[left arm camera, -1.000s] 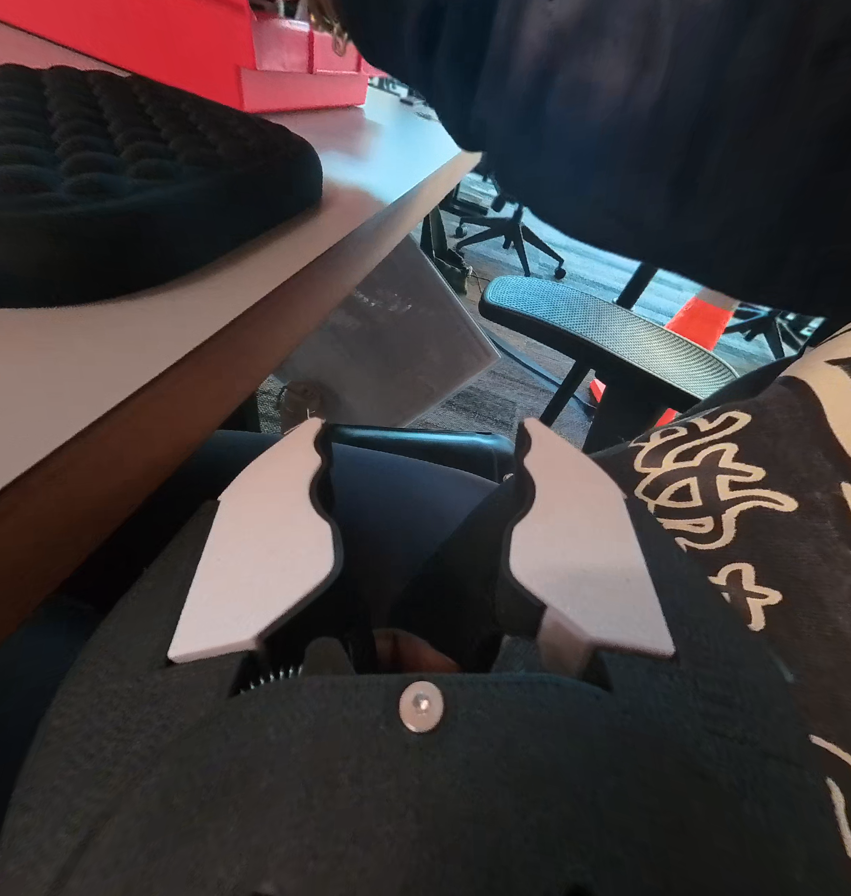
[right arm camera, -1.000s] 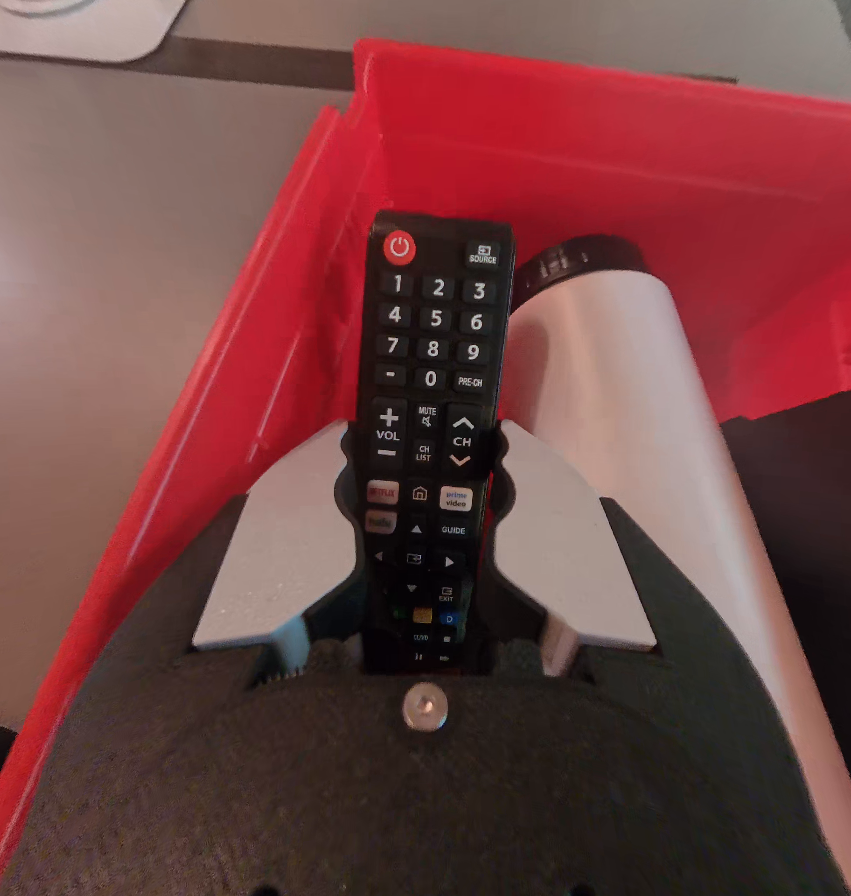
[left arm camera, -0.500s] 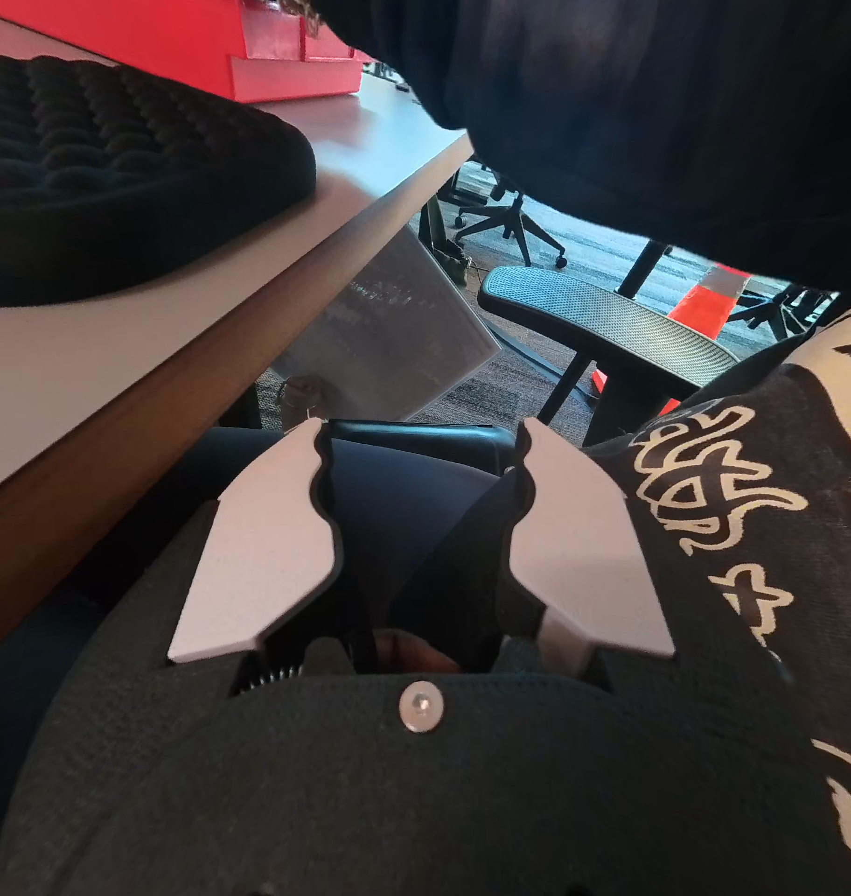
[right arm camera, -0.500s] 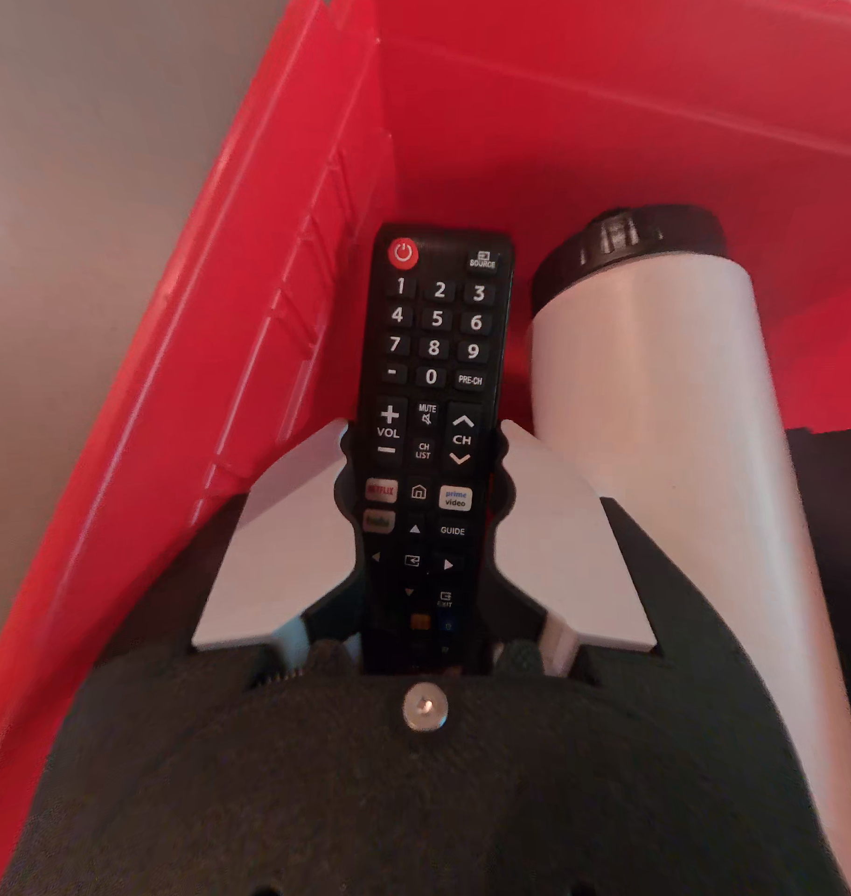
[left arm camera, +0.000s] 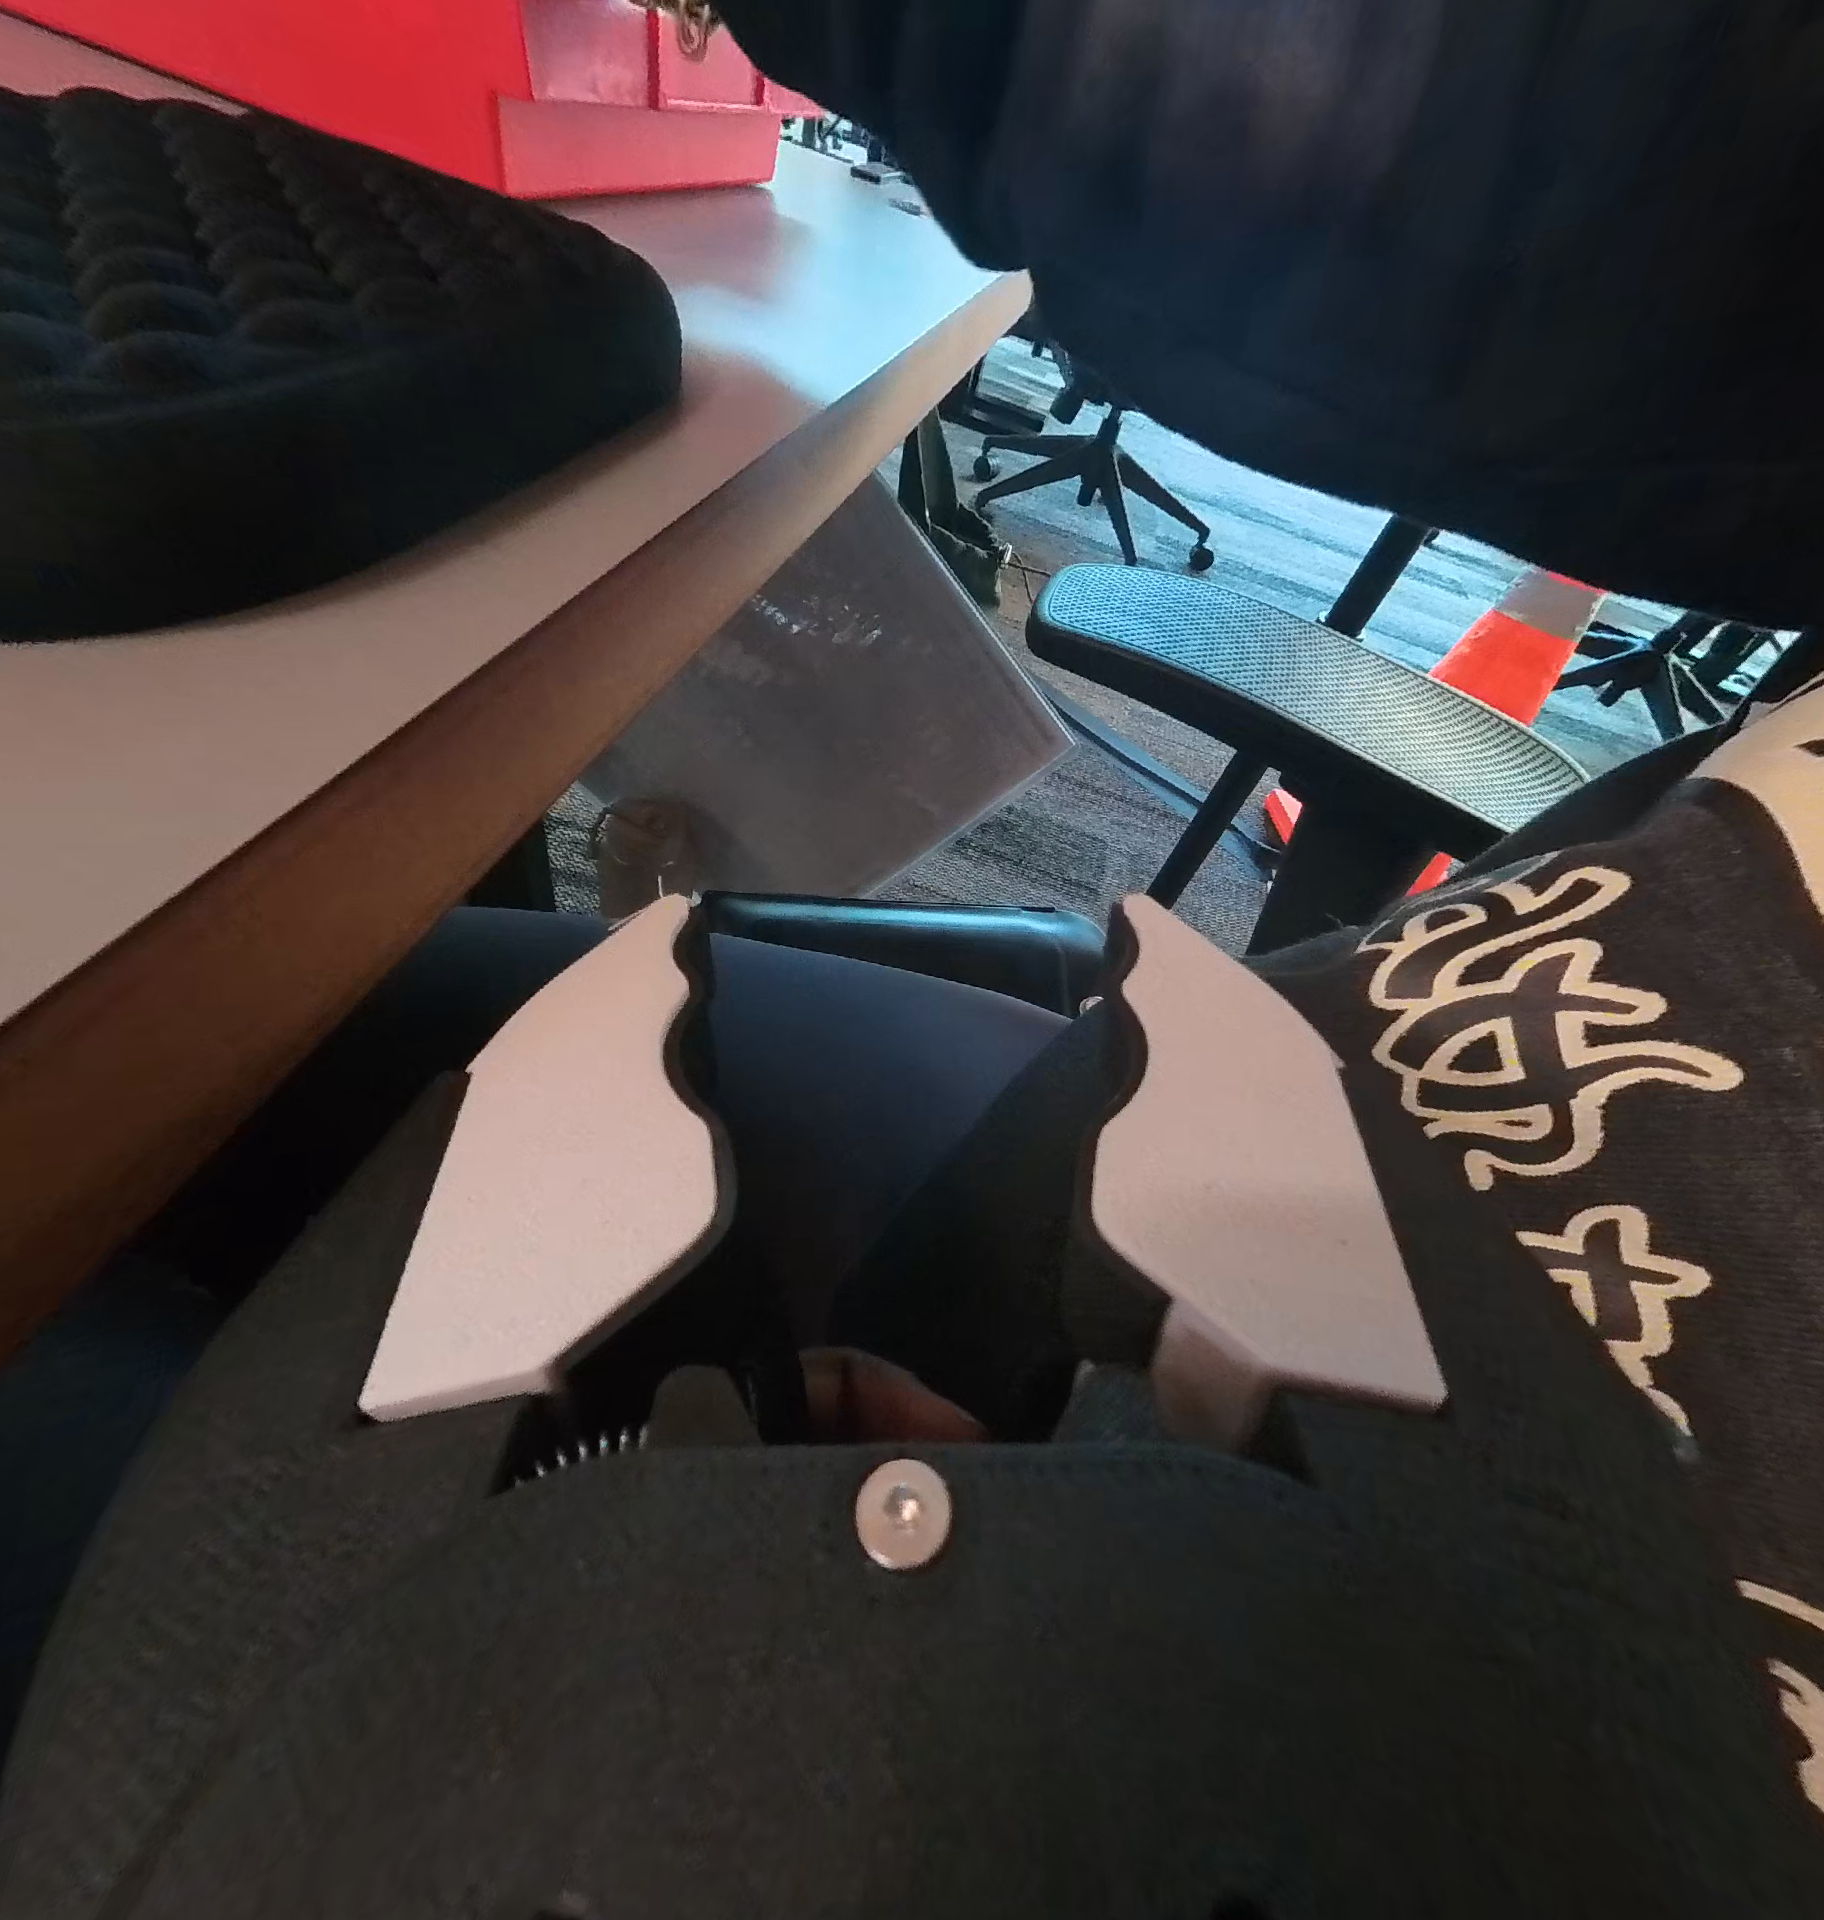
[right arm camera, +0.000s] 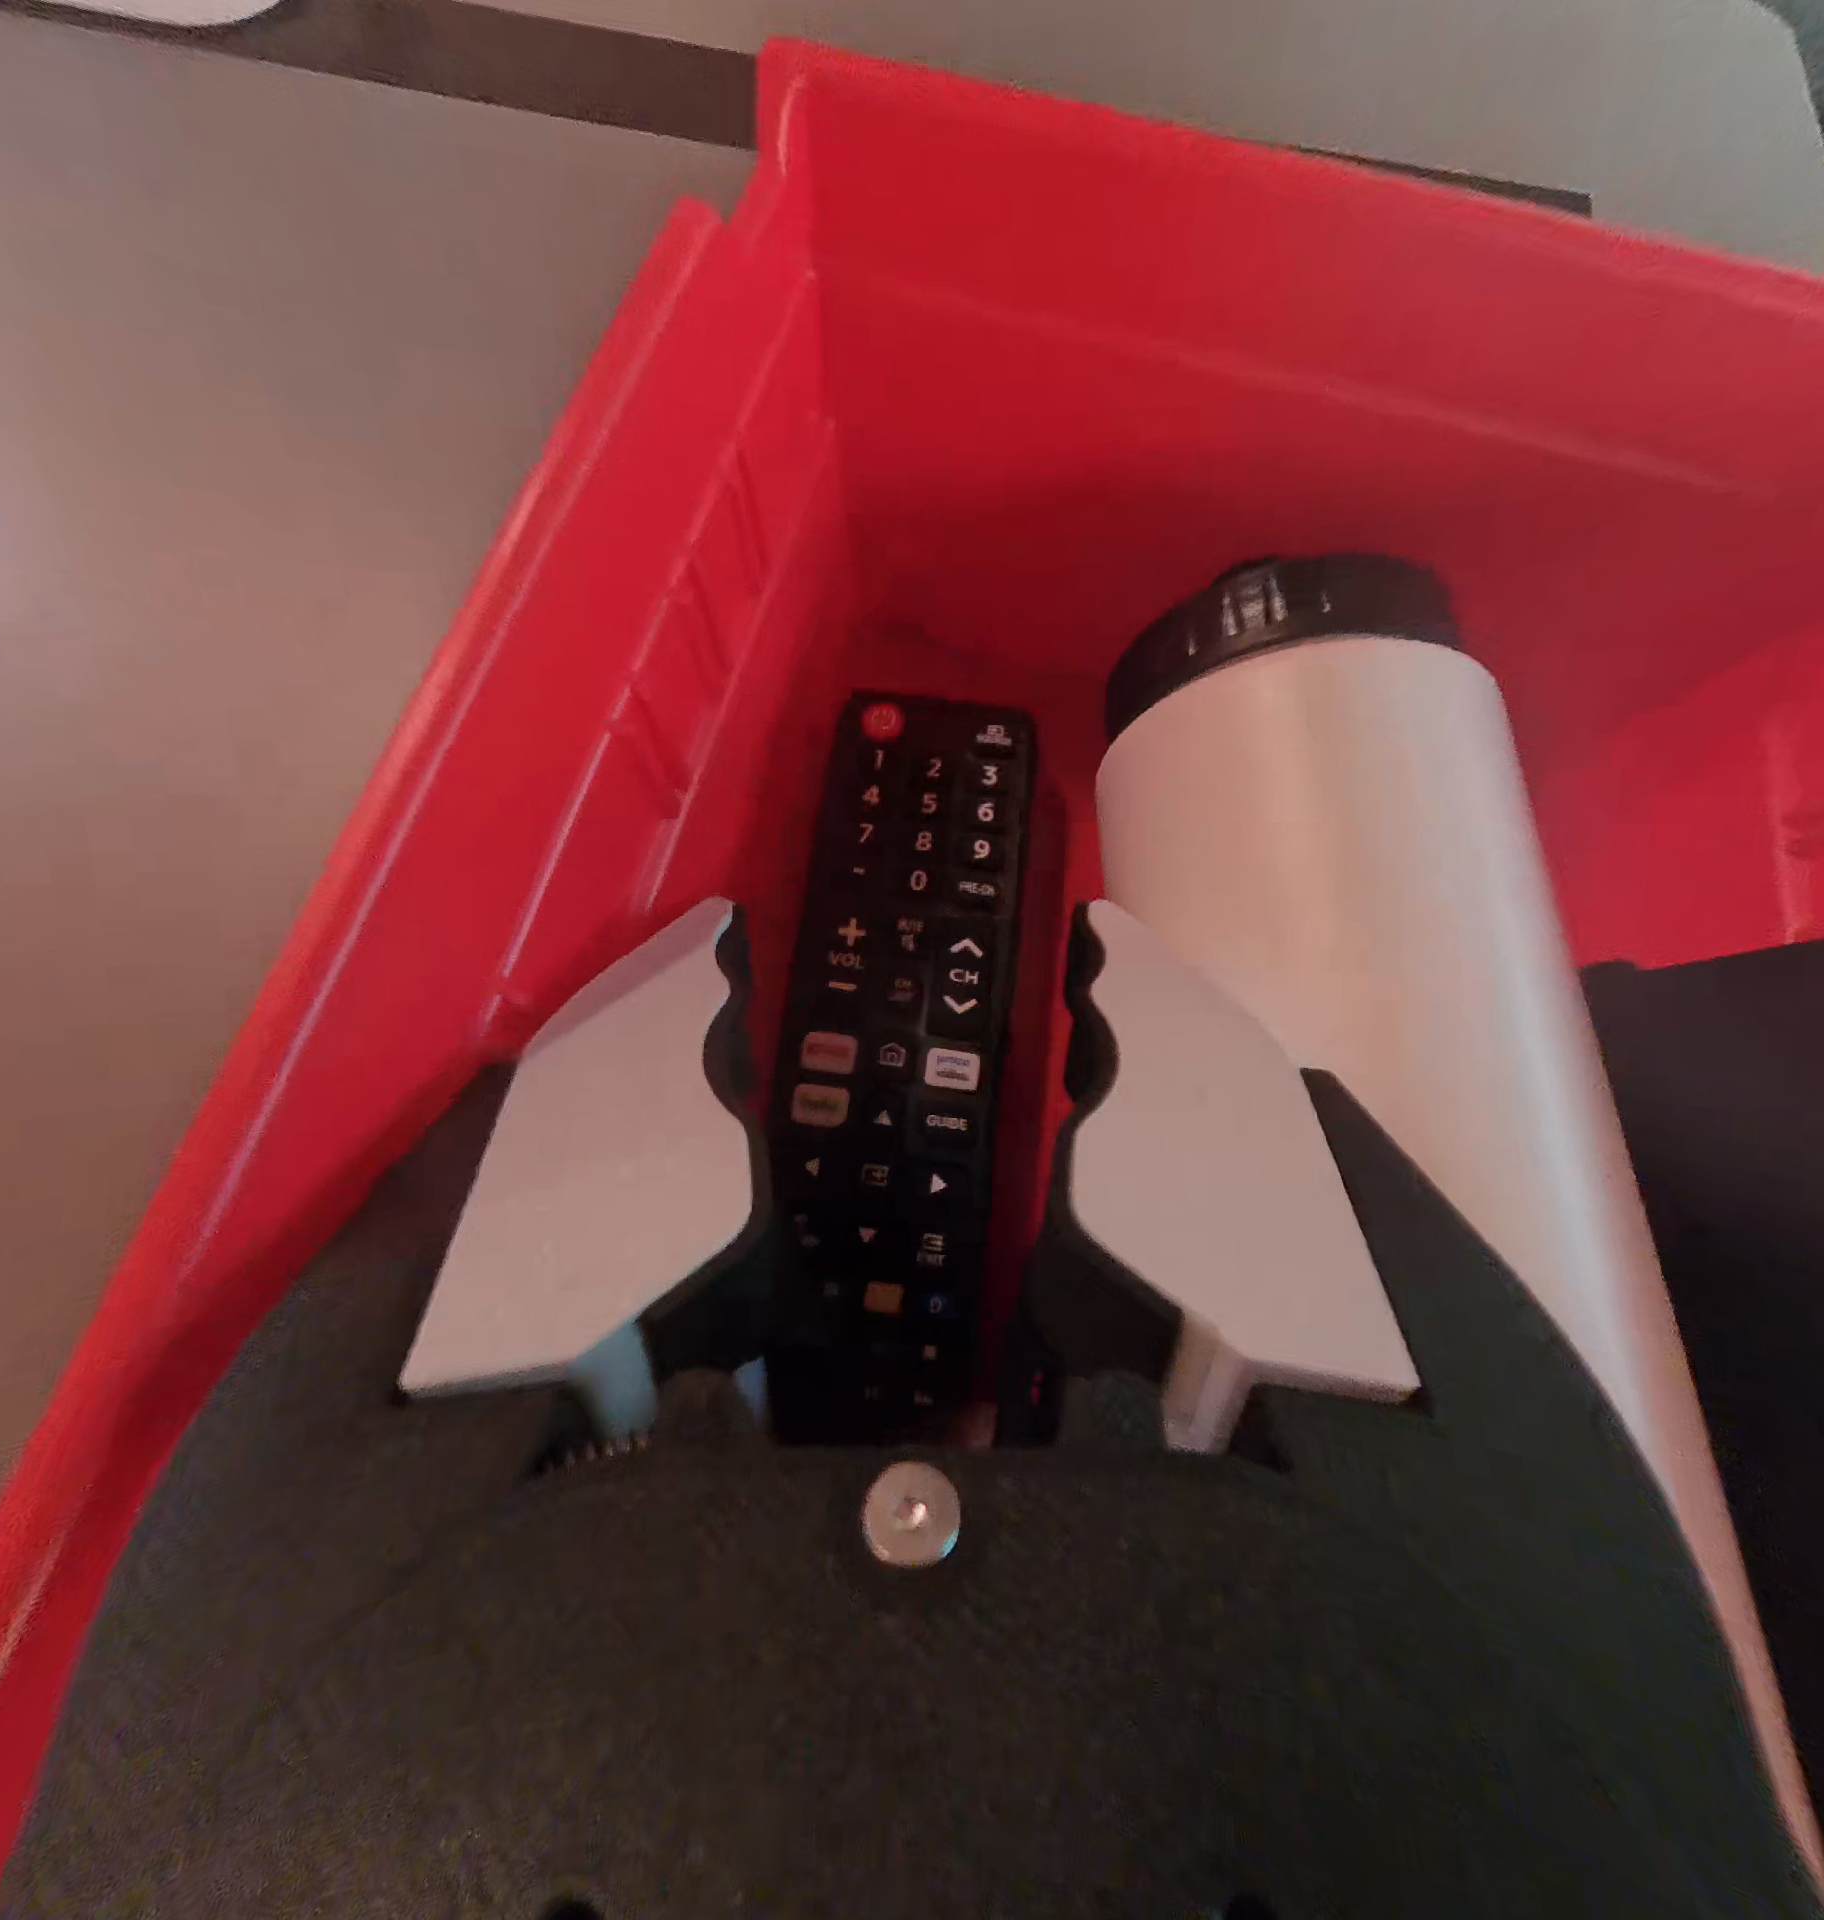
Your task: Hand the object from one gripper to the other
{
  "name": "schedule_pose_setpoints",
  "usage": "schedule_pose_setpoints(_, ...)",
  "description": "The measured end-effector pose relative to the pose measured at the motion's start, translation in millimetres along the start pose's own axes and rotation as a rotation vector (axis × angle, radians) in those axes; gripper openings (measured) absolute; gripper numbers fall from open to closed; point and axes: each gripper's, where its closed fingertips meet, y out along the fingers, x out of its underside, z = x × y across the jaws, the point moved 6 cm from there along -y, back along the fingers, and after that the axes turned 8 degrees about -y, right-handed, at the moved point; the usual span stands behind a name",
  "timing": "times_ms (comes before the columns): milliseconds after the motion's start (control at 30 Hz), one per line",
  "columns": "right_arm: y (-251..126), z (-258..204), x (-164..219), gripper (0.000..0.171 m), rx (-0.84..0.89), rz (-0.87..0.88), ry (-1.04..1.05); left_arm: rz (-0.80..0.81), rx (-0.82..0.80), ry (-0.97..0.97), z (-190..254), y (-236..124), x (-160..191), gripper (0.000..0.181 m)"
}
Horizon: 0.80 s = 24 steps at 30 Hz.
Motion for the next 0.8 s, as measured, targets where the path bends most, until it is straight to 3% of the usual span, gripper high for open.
schedule_pose_setpoints(133,-8,3,-5,0.059,0.028,0.077,0.006,0.001,-0.003,0.005,0,0,0,0.072)
schedule_pose_setpoints(267,-48,11,-25,0.071,0.081,0.326,0.087,0.006,-0.009,0.003,-1,-1,0,0.073)
schedule_pose_setpoints(433,-160,3,-48,0.092,0.132,0.972,0.168,0.004,-0.009,0.018,1,0,0,0.075)
schedule_pose_setpoints(533,-238,-22,-44,0.104,0.176,1.291,0.103,0.004,-0.011,0.038,3,0,0,0.079)
schedule_pose_setpoints(633,-300,-57,-34,0.112,0.143,1.481,0.012,0.004,-0.011,0.056,4,-1,0,0.083)
schedule_pose_setpoints(800,-354,-91,-12,0.117,0.145,1.509,-0.086,0.016,-0.063,0.08,2,-2,-3,0.1)
